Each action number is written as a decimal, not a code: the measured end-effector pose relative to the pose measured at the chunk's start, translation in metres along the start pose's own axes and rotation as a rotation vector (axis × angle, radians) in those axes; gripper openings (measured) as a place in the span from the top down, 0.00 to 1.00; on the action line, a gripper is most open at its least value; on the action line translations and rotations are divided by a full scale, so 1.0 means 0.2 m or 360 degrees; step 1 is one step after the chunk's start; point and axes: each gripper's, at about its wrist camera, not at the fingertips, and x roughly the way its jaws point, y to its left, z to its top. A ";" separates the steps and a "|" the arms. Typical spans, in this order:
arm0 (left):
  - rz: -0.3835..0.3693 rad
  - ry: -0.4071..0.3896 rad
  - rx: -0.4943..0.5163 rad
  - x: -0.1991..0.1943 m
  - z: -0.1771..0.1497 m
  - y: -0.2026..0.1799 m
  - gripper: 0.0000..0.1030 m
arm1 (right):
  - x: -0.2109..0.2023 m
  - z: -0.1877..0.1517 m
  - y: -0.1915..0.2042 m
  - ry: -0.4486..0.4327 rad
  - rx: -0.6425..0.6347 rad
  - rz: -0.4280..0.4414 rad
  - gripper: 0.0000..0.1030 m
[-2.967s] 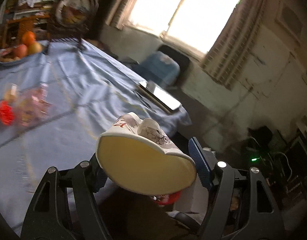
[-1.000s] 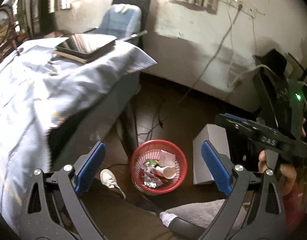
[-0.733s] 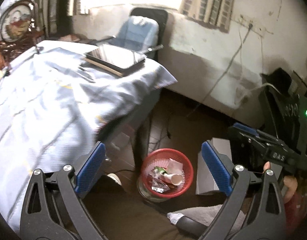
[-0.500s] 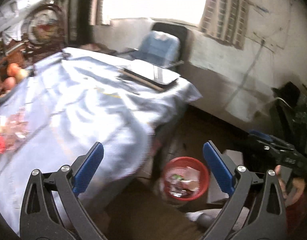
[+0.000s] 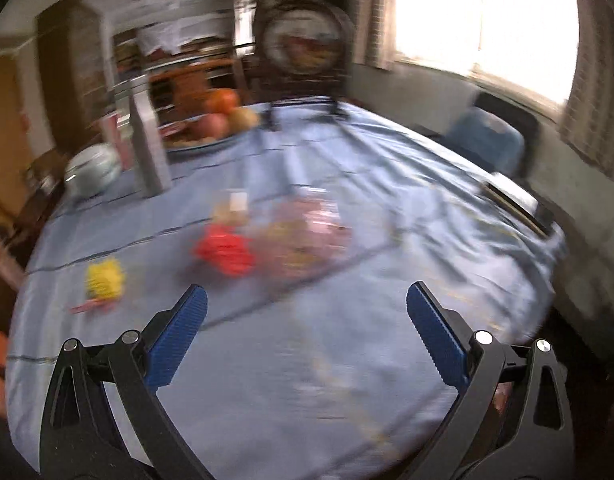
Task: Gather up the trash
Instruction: 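Move both empty tools back over the table, then grasp the yellow flower item with the left tool while the right tool grasps the red string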
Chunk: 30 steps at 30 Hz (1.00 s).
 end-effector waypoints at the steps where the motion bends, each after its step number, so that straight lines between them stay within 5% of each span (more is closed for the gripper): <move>1: 0.0024 0.0002 -0.0039 0.00 0.01 0.09 0.06 | 0.01 0.01 0.04 0.0001 -0.0029 0.0012 0.06; 8: 0.0270 0.0040 -0.0200 0.10 0.07 0.56 0.06 | 0.06 0.08 0.31 0.0020 -0.0217 0.0060 0.06; 15: 0.0276 0.0163 -0.0462 0.29 0.11 0.95 0.06 | 0.10 0.16 0.53 0.0015 -0.0318 0.0126 0.06; 23: 0.0317 0.0327 -0.0460 0.55 0.02 1.06 0.06 | 0.21 0.24 0.80 0.0070 -0.0406 0.0233 0.06; 30: 0.0309 0.0354 -0.0366 0.57 0.01 0.99 0.06 | 0.45 0.31 1.12 0.0117 -0.0528 0.0368 0.06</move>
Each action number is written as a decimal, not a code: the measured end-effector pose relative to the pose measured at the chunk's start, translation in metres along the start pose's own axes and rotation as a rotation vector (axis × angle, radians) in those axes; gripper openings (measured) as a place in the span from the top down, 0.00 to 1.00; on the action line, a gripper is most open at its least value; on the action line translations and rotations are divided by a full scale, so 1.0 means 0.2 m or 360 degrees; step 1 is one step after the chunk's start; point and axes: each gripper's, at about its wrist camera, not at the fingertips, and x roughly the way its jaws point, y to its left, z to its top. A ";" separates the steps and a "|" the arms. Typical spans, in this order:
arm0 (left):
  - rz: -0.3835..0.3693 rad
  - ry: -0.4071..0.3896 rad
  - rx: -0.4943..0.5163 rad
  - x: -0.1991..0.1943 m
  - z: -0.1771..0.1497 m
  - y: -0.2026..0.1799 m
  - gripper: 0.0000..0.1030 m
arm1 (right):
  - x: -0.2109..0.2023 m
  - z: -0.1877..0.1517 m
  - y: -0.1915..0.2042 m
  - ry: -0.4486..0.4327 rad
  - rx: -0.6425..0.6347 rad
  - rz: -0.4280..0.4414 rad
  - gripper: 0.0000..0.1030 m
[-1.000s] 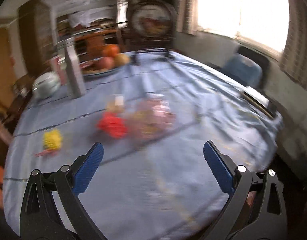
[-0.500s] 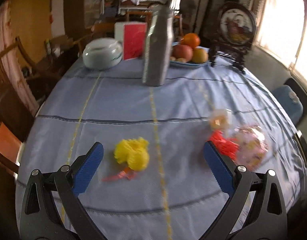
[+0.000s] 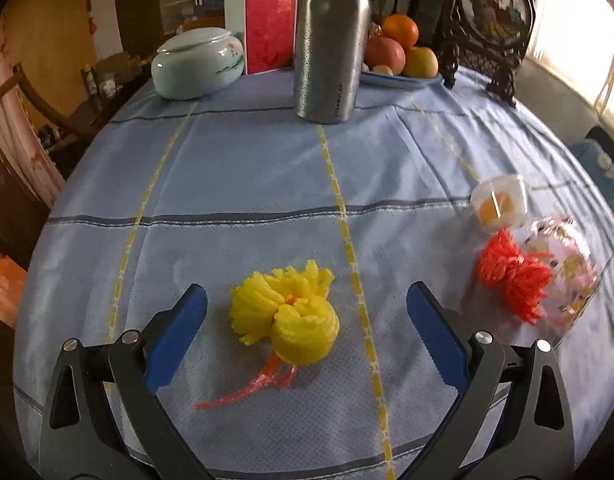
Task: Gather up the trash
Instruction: 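Grasp the yellow flower item with the left tool while the right tool grasps the red string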
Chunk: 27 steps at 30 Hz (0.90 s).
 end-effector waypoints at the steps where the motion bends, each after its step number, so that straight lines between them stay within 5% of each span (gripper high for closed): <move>1: 0.0007 0.0009 0.0012 0.00 0.00 -0.01 0.06 | 0.06 0.03 0.03 0.0016 -0.0017 0.0022 0.06; 10: -0.0012 0.0096 -0.0067 0.06 0.00 0.04 0.15 | 0.41 0.23 0.24 0.0152 -0.0037 0.0157 0.06; 17: -0.0145 0.0048 -0.0152 0.01 0.03 0.09 0.48 | 0.61 0.29 0.49 0.0205 -0.0207 0.0251 0.13; 27: -0.0222 0.0041 -0.0181 -0.02 0.03 0.09 0.49 | 0.88 0.44 0.62 0.0262 -0.0277 0.0250 0.15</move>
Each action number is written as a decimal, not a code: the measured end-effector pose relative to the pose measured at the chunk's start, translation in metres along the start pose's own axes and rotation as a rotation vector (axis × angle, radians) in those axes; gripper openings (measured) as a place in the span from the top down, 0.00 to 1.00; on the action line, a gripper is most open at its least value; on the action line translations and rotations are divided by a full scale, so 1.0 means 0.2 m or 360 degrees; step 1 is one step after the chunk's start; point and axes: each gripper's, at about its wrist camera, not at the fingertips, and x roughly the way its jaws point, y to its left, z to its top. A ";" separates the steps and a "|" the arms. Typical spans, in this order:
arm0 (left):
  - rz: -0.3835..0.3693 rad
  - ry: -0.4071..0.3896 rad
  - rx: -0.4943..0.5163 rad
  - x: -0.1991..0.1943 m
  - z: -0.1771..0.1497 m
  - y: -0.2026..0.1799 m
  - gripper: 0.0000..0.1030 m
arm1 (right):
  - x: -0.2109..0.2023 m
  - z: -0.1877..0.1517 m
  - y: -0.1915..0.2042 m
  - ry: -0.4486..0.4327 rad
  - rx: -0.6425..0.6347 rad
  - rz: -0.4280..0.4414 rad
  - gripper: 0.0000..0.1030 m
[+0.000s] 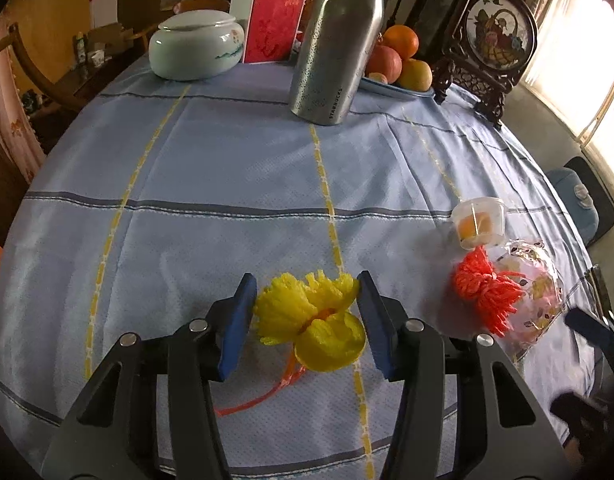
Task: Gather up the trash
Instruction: 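Grasp the yellow flower item with the left tool while the right tool grasps the red string, then carry the yellow item and red string to the red basket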
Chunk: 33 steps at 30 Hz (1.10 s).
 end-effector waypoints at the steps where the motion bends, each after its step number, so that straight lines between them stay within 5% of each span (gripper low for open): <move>1: -0.0002 0.0006 0.0006 0.00 0.00 0.00 0.49 | 0.05 0.03 -0.02 0.0018 0.0015 0.0005 0.18; 10: -0.0032 -0.0007 -0.0025 -0.01 0.02 0.01 0.45 | 0.31 0.08 -0.10 0.0155 0.0109 0.0002 0.32; 13: -0.0053 -0.0008 -0.0046 -0.01 0.02 0.02 0.43 | 0.33 0.06 -0.11 0.0183 0.0128 0.0034 0.79; 24: -0.0005 0.0007 0.0033 0.01 0.00 -0.02 0.43 | -0.25 -0.10 -0.03 -0.0229 0.0115 0.0117 0.80; 31: 0.0122 0.0061 0.0149 0.06 -0.04 -0.08 0.43 | -0.38 -0.29 -0.07 -0.0281 0.0175 0.0079 0.80; 32: 0.0136 0.0057 0.0166 0.06 -0.04 -0.08 0.45 | -0.39 -0.31 -0.08 -0.0282 0.0183 0.0067 0.80; 33: 0.0146 0.0041 0.0173 0.05 -0.05 -0.08 0.57 | -0.39 -0.32 -0.08 -0.0282 0.0189 0.0058 0.80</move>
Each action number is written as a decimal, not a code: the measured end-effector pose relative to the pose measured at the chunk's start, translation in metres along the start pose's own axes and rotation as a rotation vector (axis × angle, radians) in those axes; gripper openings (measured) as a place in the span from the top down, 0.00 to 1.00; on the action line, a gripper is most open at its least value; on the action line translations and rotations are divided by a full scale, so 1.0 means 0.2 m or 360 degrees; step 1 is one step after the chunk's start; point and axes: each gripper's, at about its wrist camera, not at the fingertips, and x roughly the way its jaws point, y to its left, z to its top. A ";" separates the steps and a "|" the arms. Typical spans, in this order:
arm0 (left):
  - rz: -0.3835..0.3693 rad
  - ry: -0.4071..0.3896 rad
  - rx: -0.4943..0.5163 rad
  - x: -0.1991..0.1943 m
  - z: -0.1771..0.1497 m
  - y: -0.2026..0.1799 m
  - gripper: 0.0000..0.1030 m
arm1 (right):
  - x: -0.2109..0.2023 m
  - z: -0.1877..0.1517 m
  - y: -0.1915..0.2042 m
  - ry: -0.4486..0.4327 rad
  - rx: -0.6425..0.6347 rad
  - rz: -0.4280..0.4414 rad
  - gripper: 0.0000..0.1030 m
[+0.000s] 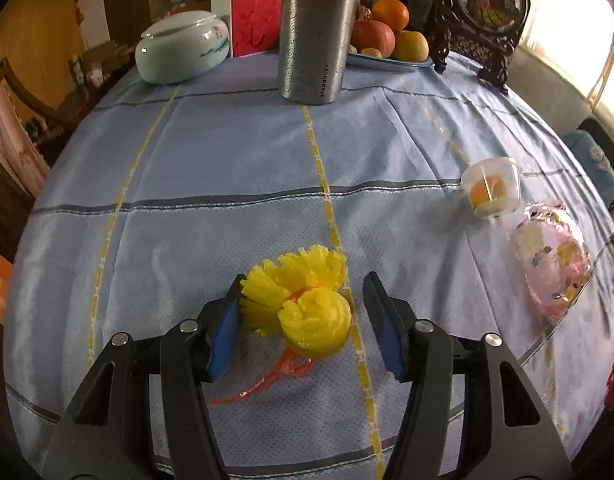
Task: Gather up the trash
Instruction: 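Carry the yellow item and red string to the red basket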
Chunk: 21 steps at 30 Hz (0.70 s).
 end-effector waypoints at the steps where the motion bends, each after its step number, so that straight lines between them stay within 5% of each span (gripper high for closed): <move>1: -0.0007 -0.0026 0.0001 -0.02 0.00 0.00 0.59 | -0.01 -0.02 -0.02 -0.0004 0.0010 -0.0015 0.80; 10: 0.0140 -0.0586 0.0049 -0.43 -0.14 -0.05 0.65 | -0.20 -0.07 -0.16 -0.0085 0.0093 -0.0090 0.80; 13: 0.0034 -0.0607 0.0041 -0.54 -0.25 -0.14 0.65 | -0.28 -0.10 -0.21 -0.0129 0.0125 -0.0096 0.80; 21: 0.0051 -0.0772 0.0168 -0.82 -0.50 -0.44 0.65 | -0.52 -0.19 -0.27 -0.0235 0.0143 -0.0125 0.80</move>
